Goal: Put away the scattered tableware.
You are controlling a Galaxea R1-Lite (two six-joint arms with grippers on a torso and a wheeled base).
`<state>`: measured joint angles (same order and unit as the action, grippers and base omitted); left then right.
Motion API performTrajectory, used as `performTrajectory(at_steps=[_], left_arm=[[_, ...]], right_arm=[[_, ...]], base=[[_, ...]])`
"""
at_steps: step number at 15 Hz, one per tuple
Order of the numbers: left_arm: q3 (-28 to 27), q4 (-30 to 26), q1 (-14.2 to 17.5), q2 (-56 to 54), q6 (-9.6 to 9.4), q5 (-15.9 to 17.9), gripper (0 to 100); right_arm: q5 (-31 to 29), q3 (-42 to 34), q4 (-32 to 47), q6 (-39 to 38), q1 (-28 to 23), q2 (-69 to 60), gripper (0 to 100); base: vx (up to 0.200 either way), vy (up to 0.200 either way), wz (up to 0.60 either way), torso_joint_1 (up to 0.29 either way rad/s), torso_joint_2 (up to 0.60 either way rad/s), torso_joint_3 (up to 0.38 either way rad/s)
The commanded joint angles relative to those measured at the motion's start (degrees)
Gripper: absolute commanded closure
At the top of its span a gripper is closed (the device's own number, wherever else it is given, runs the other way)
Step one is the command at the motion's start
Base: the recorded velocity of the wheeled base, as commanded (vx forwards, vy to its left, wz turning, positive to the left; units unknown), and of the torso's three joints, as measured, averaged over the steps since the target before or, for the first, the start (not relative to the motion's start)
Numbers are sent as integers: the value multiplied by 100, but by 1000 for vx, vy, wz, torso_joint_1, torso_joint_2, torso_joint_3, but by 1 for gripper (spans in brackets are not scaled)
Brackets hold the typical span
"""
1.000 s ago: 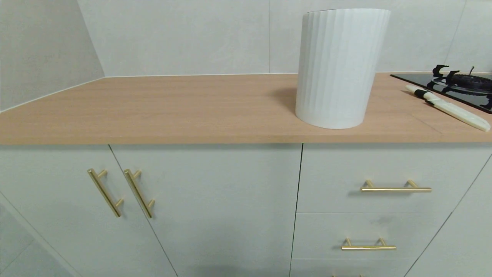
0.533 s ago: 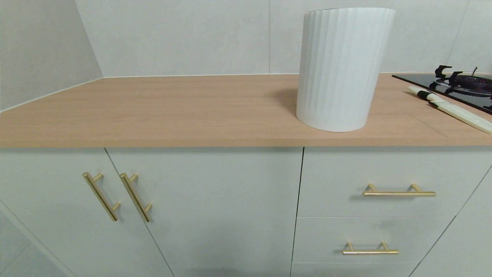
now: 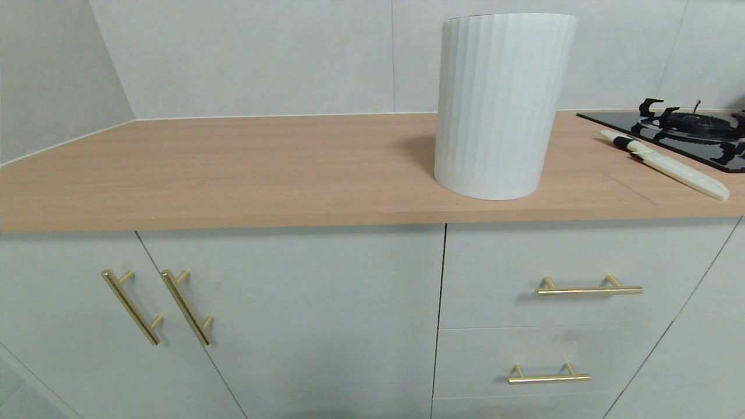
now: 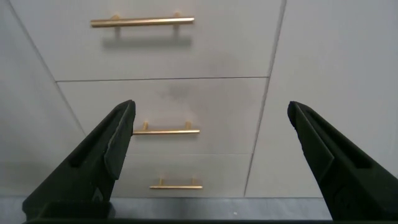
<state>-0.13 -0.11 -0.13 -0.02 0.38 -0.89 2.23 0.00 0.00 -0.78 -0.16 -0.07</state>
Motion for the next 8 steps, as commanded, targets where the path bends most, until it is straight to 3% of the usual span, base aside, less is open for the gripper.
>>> performTrajectory(at_steps=[1,5,8], left_arm=[[5,2,5,2,6,1,0],[-4,2,5,2,-3,1,0],[5,2,5,2,-3,1,0]], right_arm=[[5,0,0,-1,7,7,0],[-3,0,0,-1,7,7,0],[5,0,0,-1,7,7,0]], base=[[0,0,0,0,0,0],[0,0,0,0,0,0],[0,-200,0,-1,2,-1]])
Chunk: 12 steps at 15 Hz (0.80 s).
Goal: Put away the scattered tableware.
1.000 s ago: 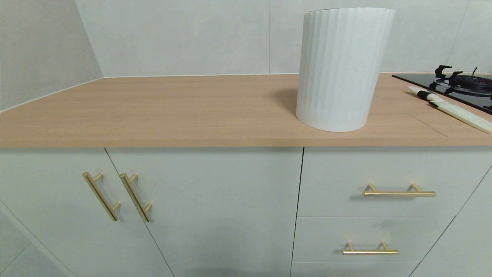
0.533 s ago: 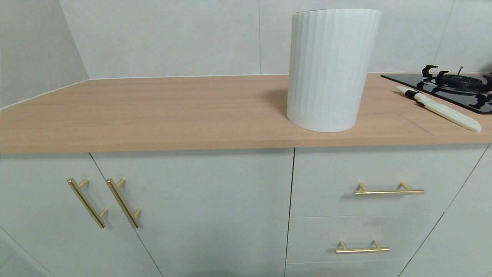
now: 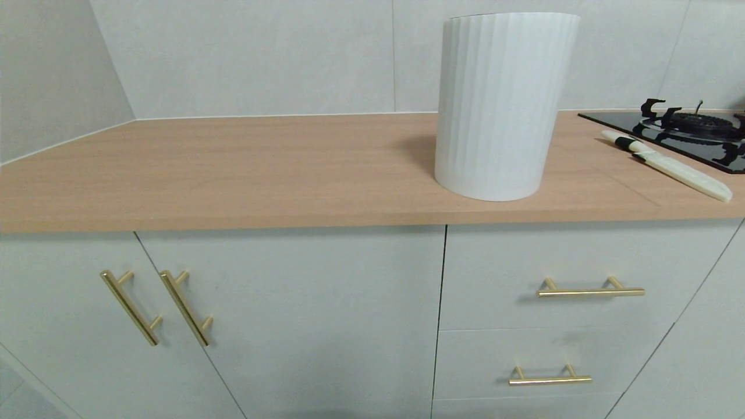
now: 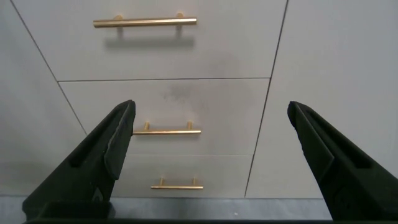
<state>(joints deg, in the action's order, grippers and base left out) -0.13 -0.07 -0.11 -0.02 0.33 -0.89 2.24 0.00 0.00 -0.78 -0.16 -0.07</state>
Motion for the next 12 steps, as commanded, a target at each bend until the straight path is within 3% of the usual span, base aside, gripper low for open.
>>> performTrajectory(at_steps=[1,7,12], left_arm=[[-4,-1,2,2,2,1,0],[-4,-1,2,2,2,1,0],[-4,-1,2,2,2,1,0]], right_arm=[[4,0,0,-1,7,7,0],[4,0,0,-1,7,7,0],[4,0,0,-1,-2,7,0]], base=[[0,-200,0,-2,7,7],[0,-200,0,3,2,2],[0,0,0,0,0,0]])
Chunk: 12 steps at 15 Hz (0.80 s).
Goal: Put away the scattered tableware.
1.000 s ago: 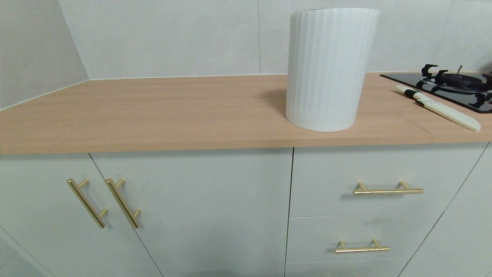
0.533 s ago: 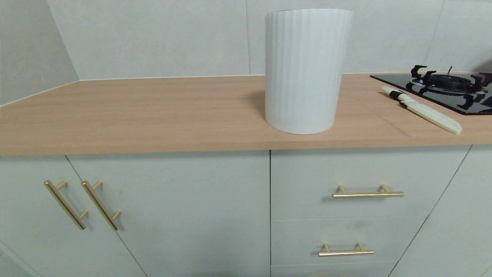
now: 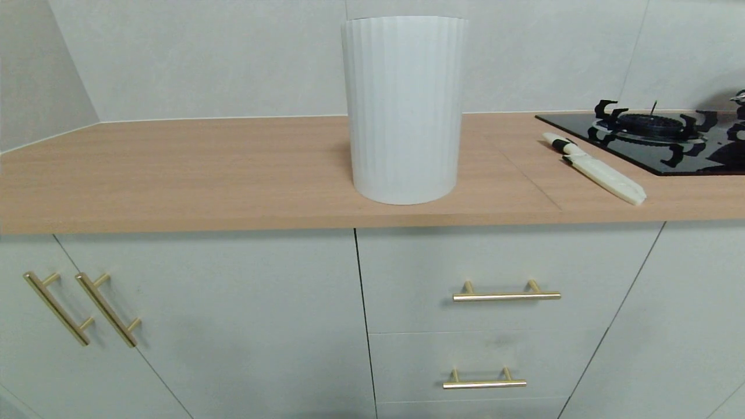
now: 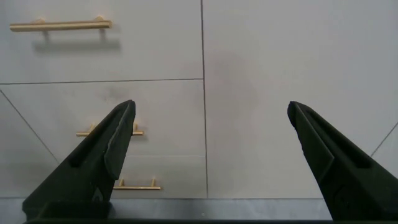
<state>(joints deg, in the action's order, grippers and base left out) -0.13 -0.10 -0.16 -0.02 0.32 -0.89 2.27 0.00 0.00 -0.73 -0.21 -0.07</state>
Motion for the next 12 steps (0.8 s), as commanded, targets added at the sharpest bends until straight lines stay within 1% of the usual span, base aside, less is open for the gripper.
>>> performTrajectory(at_steps=[1,11,12], left_arm=[[5,1,7,2,3,1,0],[5,1,7,2,3,1,0],[5,1,7,2,3,1,0]], right_arm=[[2,0,0,3,12,7,0],[11,0,0,12,12,7,0],[11,0,0,12,12,7,0]], base=[[0,0,0,0,0,0],[0,0,0,0,0,0],[0,0,0,32,-193,-183]])
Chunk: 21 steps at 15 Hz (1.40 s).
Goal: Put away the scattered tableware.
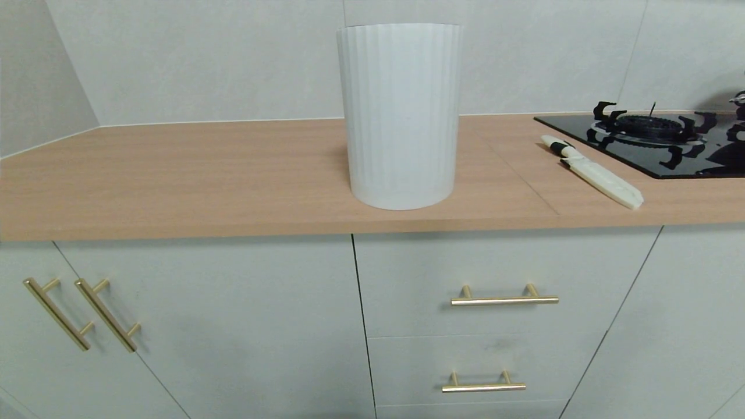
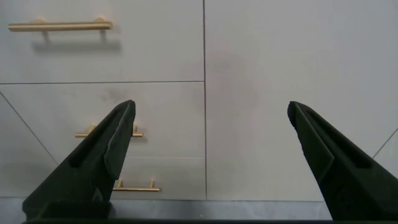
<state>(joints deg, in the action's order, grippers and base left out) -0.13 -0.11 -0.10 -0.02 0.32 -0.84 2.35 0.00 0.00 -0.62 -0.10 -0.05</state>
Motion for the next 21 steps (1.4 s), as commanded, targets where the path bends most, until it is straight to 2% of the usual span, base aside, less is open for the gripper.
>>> performTrajectory(at_steps=[1,11,21], left_arm=[[5,2,1,2,3,-4,0],[-4,2,1,2,3,-4,0],[5,2,1,2,3,-4,0]], right_arm=[[2,0,0,1,1,5,0],[2,0,0,1,1,5,0],[2,0,0,1,1,5,0]], base=[[0,0,0,66,-295,-251],[0,0,0,136,-430,-304],[0,0,0,205,-486,-289]])
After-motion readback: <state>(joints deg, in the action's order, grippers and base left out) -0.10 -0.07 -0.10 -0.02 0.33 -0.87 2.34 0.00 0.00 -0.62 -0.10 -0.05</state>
